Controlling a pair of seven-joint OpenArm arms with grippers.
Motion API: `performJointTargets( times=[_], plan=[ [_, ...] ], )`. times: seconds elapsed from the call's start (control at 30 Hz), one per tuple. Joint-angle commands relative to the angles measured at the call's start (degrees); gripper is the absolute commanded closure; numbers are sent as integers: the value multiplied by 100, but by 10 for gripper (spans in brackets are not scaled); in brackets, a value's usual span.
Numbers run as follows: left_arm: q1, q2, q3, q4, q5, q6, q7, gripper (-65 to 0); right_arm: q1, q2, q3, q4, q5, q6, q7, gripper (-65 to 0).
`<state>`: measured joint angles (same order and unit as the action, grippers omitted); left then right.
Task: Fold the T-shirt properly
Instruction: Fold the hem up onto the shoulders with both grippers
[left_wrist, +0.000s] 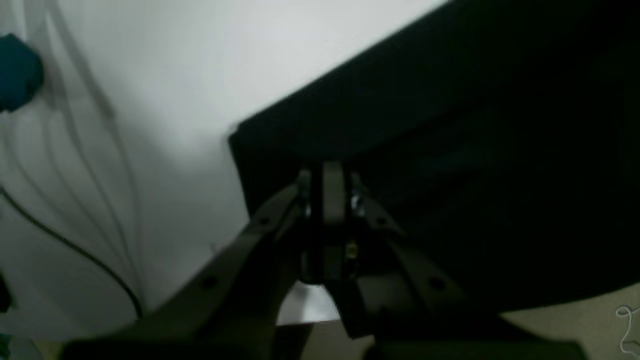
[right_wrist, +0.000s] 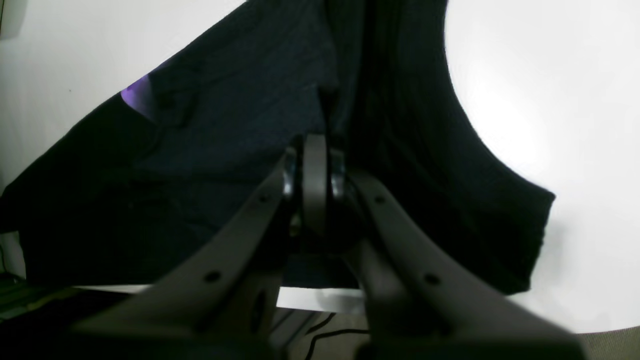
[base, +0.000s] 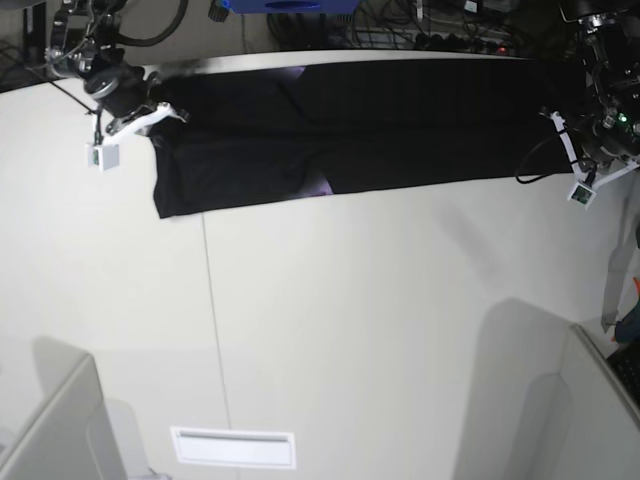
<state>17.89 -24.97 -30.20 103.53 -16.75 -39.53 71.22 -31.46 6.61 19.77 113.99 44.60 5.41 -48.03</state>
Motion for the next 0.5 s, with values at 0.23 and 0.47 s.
performJointTargets(
  times=[0.23,0.47],
  plan=[
    [167,-127,-106,122,27,-47,30,-148,-93,47,41,77,54,26,113,-260],
    [448,-224,-273,1019,-26,-47,65,-441,-102,47,49,95,54,26,403,-227]
  ],
)
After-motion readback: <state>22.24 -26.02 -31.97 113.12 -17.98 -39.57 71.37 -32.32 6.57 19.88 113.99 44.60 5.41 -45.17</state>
